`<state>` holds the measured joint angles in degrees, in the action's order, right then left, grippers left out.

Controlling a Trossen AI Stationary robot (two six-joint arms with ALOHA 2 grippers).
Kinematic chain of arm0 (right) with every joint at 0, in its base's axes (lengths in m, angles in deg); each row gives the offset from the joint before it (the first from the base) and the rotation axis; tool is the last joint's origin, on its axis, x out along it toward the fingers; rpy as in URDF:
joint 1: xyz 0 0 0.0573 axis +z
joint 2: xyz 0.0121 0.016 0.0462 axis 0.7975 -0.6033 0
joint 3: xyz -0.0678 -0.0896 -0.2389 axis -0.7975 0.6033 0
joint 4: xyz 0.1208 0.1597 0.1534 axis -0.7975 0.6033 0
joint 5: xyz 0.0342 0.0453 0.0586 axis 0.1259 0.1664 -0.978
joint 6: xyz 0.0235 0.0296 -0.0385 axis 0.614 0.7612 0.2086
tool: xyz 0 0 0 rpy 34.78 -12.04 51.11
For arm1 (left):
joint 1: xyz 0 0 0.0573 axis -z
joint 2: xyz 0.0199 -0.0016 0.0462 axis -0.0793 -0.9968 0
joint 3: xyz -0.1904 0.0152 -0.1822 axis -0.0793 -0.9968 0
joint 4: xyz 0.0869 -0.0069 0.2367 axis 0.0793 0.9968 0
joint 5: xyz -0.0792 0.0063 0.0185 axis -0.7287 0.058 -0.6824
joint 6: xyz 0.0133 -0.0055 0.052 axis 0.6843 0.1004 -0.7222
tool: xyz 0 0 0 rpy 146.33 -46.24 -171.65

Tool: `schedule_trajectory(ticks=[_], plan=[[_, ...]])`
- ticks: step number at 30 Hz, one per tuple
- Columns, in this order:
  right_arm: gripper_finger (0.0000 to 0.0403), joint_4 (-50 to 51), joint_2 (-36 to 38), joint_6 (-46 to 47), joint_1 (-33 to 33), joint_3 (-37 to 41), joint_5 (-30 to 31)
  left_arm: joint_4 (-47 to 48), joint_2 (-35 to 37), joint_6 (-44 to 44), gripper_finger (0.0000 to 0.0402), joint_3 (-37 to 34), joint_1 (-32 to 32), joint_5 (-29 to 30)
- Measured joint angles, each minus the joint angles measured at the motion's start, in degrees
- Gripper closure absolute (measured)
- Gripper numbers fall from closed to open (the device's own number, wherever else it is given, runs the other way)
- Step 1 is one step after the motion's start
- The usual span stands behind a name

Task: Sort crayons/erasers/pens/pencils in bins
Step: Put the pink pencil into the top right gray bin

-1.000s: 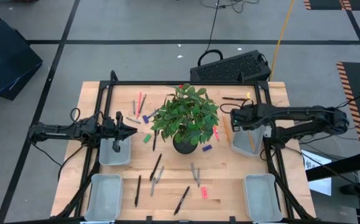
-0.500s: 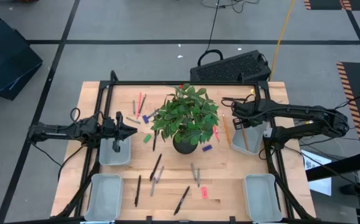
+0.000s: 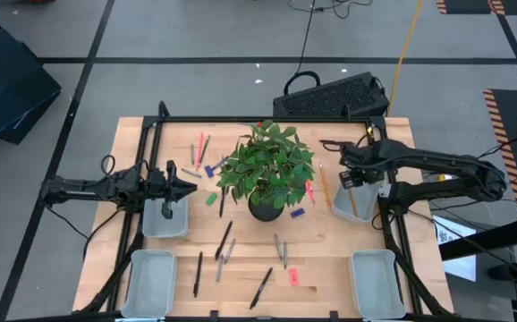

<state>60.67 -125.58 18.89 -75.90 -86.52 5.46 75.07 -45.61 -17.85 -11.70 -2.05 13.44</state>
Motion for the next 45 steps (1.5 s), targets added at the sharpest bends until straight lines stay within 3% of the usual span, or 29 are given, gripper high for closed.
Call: schedule_trajectory(ticks=[5, 11, 20, 25, 29, 36, 45], plan=[[0.0246, -1.24, -0.13, 1.87, 0.03, -6.99, 0.44, 0.0, -0.01, 0.0, 0.036, 0.0, -0.02, -0.02], [0.0245, -13.17, -2.17, 3.99, 0.22, -13.06, 3.29, 0.0, 0.0, 0.0, 0.036, 0.0, -0.02, -0.02], [0.0275, -31.19, -17.16, -7.71, 3.02, -20.1, 5.49, 0.0, 0.0, -0.02, 0.036, 0.0, -0.02, -0.02], [0.0264, -42.61, -24.96, -17.97, 5.73, -20.09, 6.27, -0.01, -0.01, -0.01, 0.036, 0.0, 0.0, -0.02], [0.0249, -45.97, -29.88, -22.77, 7.0, -20.07, 8.92, 0.0, 0.01, -0.01, 0.036, 0.0, -0.02, -0.02], [0.0244, -45.02, -32.72, -25.07, 6.51, -19.15, 9.93, 0.0, -0.01, -0.01, 0.036, 0.0, -0.01, -0.02], [0.0243, -52.53, -31.69, -19.43, 6.81, -8.57, 8.42, 0.0, 0.0, 0.0, 0.036, 0.0, 0.0, -0.02]])
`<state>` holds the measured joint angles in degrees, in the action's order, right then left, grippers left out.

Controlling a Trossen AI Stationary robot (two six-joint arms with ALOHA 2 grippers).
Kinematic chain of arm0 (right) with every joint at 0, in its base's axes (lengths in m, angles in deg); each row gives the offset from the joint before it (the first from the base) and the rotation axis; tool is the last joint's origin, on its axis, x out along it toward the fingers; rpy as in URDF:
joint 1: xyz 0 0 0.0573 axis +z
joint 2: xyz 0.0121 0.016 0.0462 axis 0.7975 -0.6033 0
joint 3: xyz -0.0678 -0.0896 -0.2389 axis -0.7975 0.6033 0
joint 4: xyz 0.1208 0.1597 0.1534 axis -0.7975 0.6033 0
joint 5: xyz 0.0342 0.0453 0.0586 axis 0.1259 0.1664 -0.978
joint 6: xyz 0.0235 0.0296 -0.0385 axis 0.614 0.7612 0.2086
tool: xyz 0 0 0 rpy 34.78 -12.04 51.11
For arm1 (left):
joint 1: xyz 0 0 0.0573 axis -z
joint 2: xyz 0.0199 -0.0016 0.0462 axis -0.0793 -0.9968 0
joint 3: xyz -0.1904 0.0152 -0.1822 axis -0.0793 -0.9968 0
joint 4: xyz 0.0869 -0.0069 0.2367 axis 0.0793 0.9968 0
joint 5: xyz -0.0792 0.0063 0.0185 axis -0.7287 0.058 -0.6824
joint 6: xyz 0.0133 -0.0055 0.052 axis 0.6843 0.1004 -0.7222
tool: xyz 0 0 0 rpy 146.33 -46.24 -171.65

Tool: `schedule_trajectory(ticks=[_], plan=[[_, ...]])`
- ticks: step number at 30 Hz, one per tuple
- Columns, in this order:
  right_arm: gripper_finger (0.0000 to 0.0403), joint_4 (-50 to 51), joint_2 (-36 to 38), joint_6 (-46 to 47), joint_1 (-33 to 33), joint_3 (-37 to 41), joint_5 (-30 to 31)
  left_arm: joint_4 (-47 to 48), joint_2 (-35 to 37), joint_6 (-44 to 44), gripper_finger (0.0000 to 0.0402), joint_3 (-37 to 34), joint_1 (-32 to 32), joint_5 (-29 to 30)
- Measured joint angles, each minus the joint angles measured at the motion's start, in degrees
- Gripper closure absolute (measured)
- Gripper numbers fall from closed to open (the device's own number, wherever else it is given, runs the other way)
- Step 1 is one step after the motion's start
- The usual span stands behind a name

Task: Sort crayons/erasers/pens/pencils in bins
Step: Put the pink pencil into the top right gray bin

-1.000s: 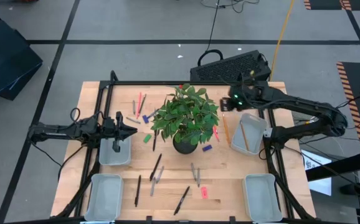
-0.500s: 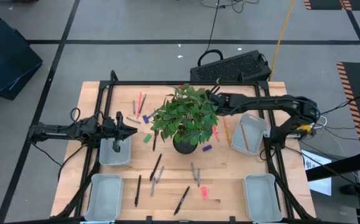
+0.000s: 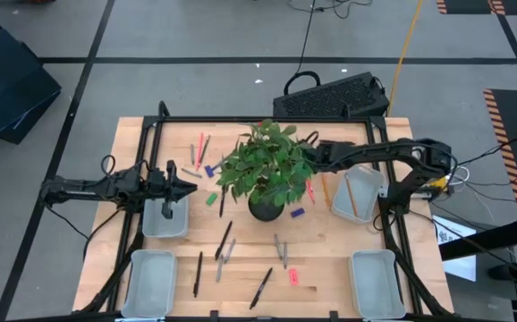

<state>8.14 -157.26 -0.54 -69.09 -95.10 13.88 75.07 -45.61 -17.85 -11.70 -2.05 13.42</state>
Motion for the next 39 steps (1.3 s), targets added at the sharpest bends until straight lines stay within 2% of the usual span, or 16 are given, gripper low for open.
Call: schedule_trajectory(ticks=[4, 13, 17, 20, 24, 32, 39], plan=[[0.0244, -5.5, 0.02, 3.15, 0.62, 3.73, 0.55, 0.01, 0.02, 0.0, 0.036, 0.0, -0.02, 0.0], [0.0258, -8.88, -1.42, 2.55, 1.33, 3.91, 3.83, 0.0, 0.02, -0.02, 0.036, 0.0, 0.0, 0.0], [0.0259, -16.17, -4.72, 0.5, 1.07, 3.8, 2.89, 0.0, -0.01, -0.01, 0.036, 0.0, -0.01, 0.0], [0.0259, -18.43, -7.88, -0.05, 0.77, 3.8, 0.77, 0.07, -0.01, -0.01, 0.036, 0.0, -0.01, 0.0], [0.0259, -21.65, -11.2, -1.26, 1.56, 3.67, 1.3, 0.02, 0.01, -0.02, 0.036, 0.0, -0.02, 0.0], [0.0267, -20.08, -12.97, -3.7, 4.93, 3.5, 5.76, 0.02, 0.01, 0.0, 0.036, 0.0, -0.01, 0.0], [0.0325, -16.45, -13.06, -1.48, 5.34, 3.56, 4.46, 0.02, -0.01, -0.01, 0.036, 0.0, -0.02, 0.0]])
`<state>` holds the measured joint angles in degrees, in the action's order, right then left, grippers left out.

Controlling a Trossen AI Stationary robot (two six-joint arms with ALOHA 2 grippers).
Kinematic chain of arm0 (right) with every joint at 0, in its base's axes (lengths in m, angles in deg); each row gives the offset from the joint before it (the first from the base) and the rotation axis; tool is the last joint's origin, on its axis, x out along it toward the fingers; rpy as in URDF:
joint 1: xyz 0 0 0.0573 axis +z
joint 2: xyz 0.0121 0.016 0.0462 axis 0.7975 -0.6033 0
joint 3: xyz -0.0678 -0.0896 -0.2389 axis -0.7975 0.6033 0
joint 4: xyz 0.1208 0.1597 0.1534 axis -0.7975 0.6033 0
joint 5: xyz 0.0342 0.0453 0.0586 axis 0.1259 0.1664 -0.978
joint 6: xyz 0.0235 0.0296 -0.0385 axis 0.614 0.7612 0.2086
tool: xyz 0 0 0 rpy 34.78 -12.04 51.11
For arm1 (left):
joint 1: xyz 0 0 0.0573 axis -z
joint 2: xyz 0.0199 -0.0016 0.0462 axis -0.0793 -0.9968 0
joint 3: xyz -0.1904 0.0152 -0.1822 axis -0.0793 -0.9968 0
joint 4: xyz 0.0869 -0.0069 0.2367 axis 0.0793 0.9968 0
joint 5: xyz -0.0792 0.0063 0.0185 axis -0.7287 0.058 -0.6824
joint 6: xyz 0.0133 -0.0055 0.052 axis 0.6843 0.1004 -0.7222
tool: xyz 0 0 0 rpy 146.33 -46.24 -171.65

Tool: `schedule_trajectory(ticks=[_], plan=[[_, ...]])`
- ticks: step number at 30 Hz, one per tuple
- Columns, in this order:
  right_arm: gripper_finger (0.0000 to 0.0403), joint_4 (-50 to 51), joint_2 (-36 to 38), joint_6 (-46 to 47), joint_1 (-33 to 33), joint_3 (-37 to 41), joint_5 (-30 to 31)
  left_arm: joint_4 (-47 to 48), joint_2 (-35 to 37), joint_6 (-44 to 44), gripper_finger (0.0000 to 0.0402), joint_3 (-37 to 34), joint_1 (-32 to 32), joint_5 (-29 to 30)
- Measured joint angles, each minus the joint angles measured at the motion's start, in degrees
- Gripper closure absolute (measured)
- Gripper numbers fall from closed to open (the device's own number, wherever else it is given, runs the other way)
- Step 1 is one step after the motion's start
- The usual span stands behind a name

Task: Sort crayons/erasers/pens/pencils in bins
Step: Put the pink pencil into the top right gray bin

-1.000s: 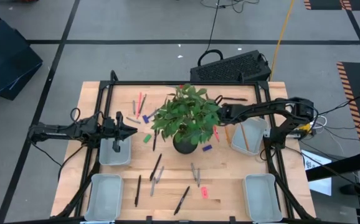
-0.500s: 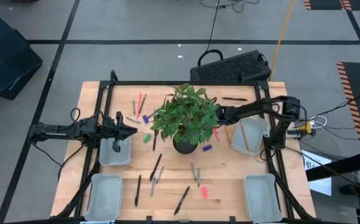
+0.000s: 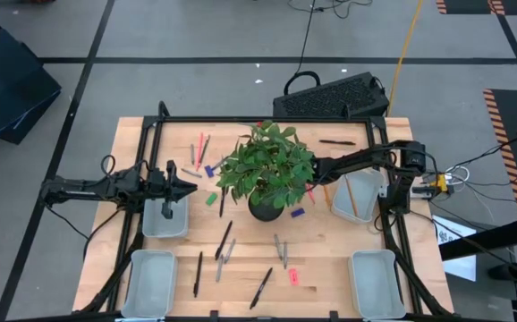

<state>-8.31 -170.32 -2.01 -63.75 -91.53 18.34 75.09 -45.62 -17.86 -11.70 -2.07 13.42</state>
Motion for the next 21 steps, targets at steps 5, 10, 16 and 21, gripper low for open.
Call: schedule_trajectory(ticks=[5, 10, 16, 21], plan=[[0.0371, 1.62, -0.01, 1.21, 0.02, 0.08, -0.28, 0.0, 0.01, 0.01, 0.036, 0.0, 0.0, 0.0], [0.0392, 1.64, 0.18, 1.36, 0.11, 0.11, 0.62, 0.0, 0.0, 0.02, 0.036, 0.0, 0.0, 0.0], [0.0388, 2.8, 4.27, 0.76, 0.16, 0.37, -0.41, -0.01, 0.0, 0.01, 0.036, 0.0, 0.0, 0.01], [0.0388, 6.32, 12.75, -0.63, 0.17, 0.33, -0.12, -0.03, 0.01, 0.0, 0.036, 0.0, 0.0, 0.0]])
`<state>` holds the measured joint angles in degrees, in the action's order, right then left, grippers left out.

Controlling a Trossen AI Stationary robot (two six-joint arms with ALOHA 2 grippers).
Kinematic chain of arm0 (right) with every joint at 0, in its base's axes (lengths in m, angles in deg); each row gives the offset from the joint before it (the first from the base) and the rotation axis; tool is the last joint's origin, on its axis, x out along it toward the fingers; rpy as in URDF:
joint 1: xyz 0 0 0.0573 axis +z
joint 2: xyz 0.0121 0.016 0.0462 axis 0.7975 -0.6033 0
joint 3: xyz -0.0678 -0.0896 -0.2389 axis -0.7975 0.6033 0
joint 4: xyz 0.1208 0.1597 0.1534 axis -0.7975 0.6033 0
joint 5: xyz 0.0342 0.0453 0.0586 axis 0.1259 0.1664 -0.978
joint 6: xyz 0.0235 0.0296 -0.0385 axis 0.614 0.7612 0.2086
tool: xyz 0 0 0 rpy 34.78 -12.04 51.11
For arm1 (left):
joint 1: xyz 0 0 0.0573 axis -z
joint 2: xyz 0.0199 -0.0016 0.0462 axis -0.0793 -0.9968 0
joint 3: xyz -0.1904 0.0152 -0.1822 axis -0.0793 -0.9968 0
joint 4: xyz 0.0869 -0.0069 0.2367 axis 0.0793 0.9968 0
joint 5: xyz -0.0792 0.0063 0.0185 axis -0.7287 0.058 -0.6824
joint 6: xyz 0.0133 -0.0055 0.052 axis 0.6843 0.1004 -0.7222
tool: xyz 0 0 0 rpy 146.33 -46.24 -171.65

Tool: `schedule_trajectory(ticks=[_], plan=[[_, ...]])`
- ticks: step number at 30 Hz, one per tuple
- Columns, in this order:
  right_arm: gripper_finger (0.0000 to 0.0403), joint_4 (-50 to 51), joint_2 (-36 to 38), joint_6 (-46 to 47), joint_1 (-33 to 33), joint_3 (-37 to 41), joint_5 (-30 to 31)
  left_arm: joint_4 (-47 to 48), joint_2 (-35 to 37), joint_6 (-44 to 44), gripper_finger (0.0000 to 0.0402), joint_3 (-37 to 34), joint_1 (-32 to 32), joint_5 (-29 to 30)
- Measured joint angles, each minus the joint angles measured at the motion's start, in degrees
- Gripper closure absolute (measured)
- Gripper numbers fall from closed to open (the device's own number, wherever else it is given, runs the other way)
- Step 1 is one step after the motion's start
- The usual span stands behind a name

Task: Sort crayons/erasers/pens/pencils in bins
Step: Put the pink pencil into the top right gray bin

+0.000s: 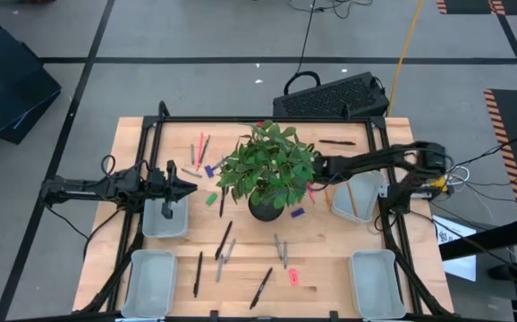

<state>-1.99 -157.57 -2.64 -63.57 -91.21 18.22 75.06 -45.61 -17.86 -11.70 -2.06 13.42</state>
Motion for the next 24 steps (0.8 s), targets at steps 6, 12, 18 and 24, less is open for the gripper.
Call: schedule_trajectory(ticks=[6, 12, 18, 24], plan=[[0.0388, 11.21, 12.67, -0.73, 1.37, 0.01, 2.31, 0.01, 0.01, 0.01, 0.036, 0.0, 0.01, 0.0], [0.0388, 30.3, 26.43, 7.88, 4.9, -0.06, 2.12, 0.01, -0.01, 0.0, 0.036, 0.0, 0.0, 0.02], [0.0388, 51.84, 38.58, 25.8, 10.28, -0.06, -2.52, 0.01, 0.01, 0.01, 0.036, 0.0, 0.02, 0.0], [0.0388, 63.98, 46.31, 43.24, 14.24, -0.06, -5.2, 0.01, 0.01, -0.01, 0.036, 0.0, 0.01, 0.0]])
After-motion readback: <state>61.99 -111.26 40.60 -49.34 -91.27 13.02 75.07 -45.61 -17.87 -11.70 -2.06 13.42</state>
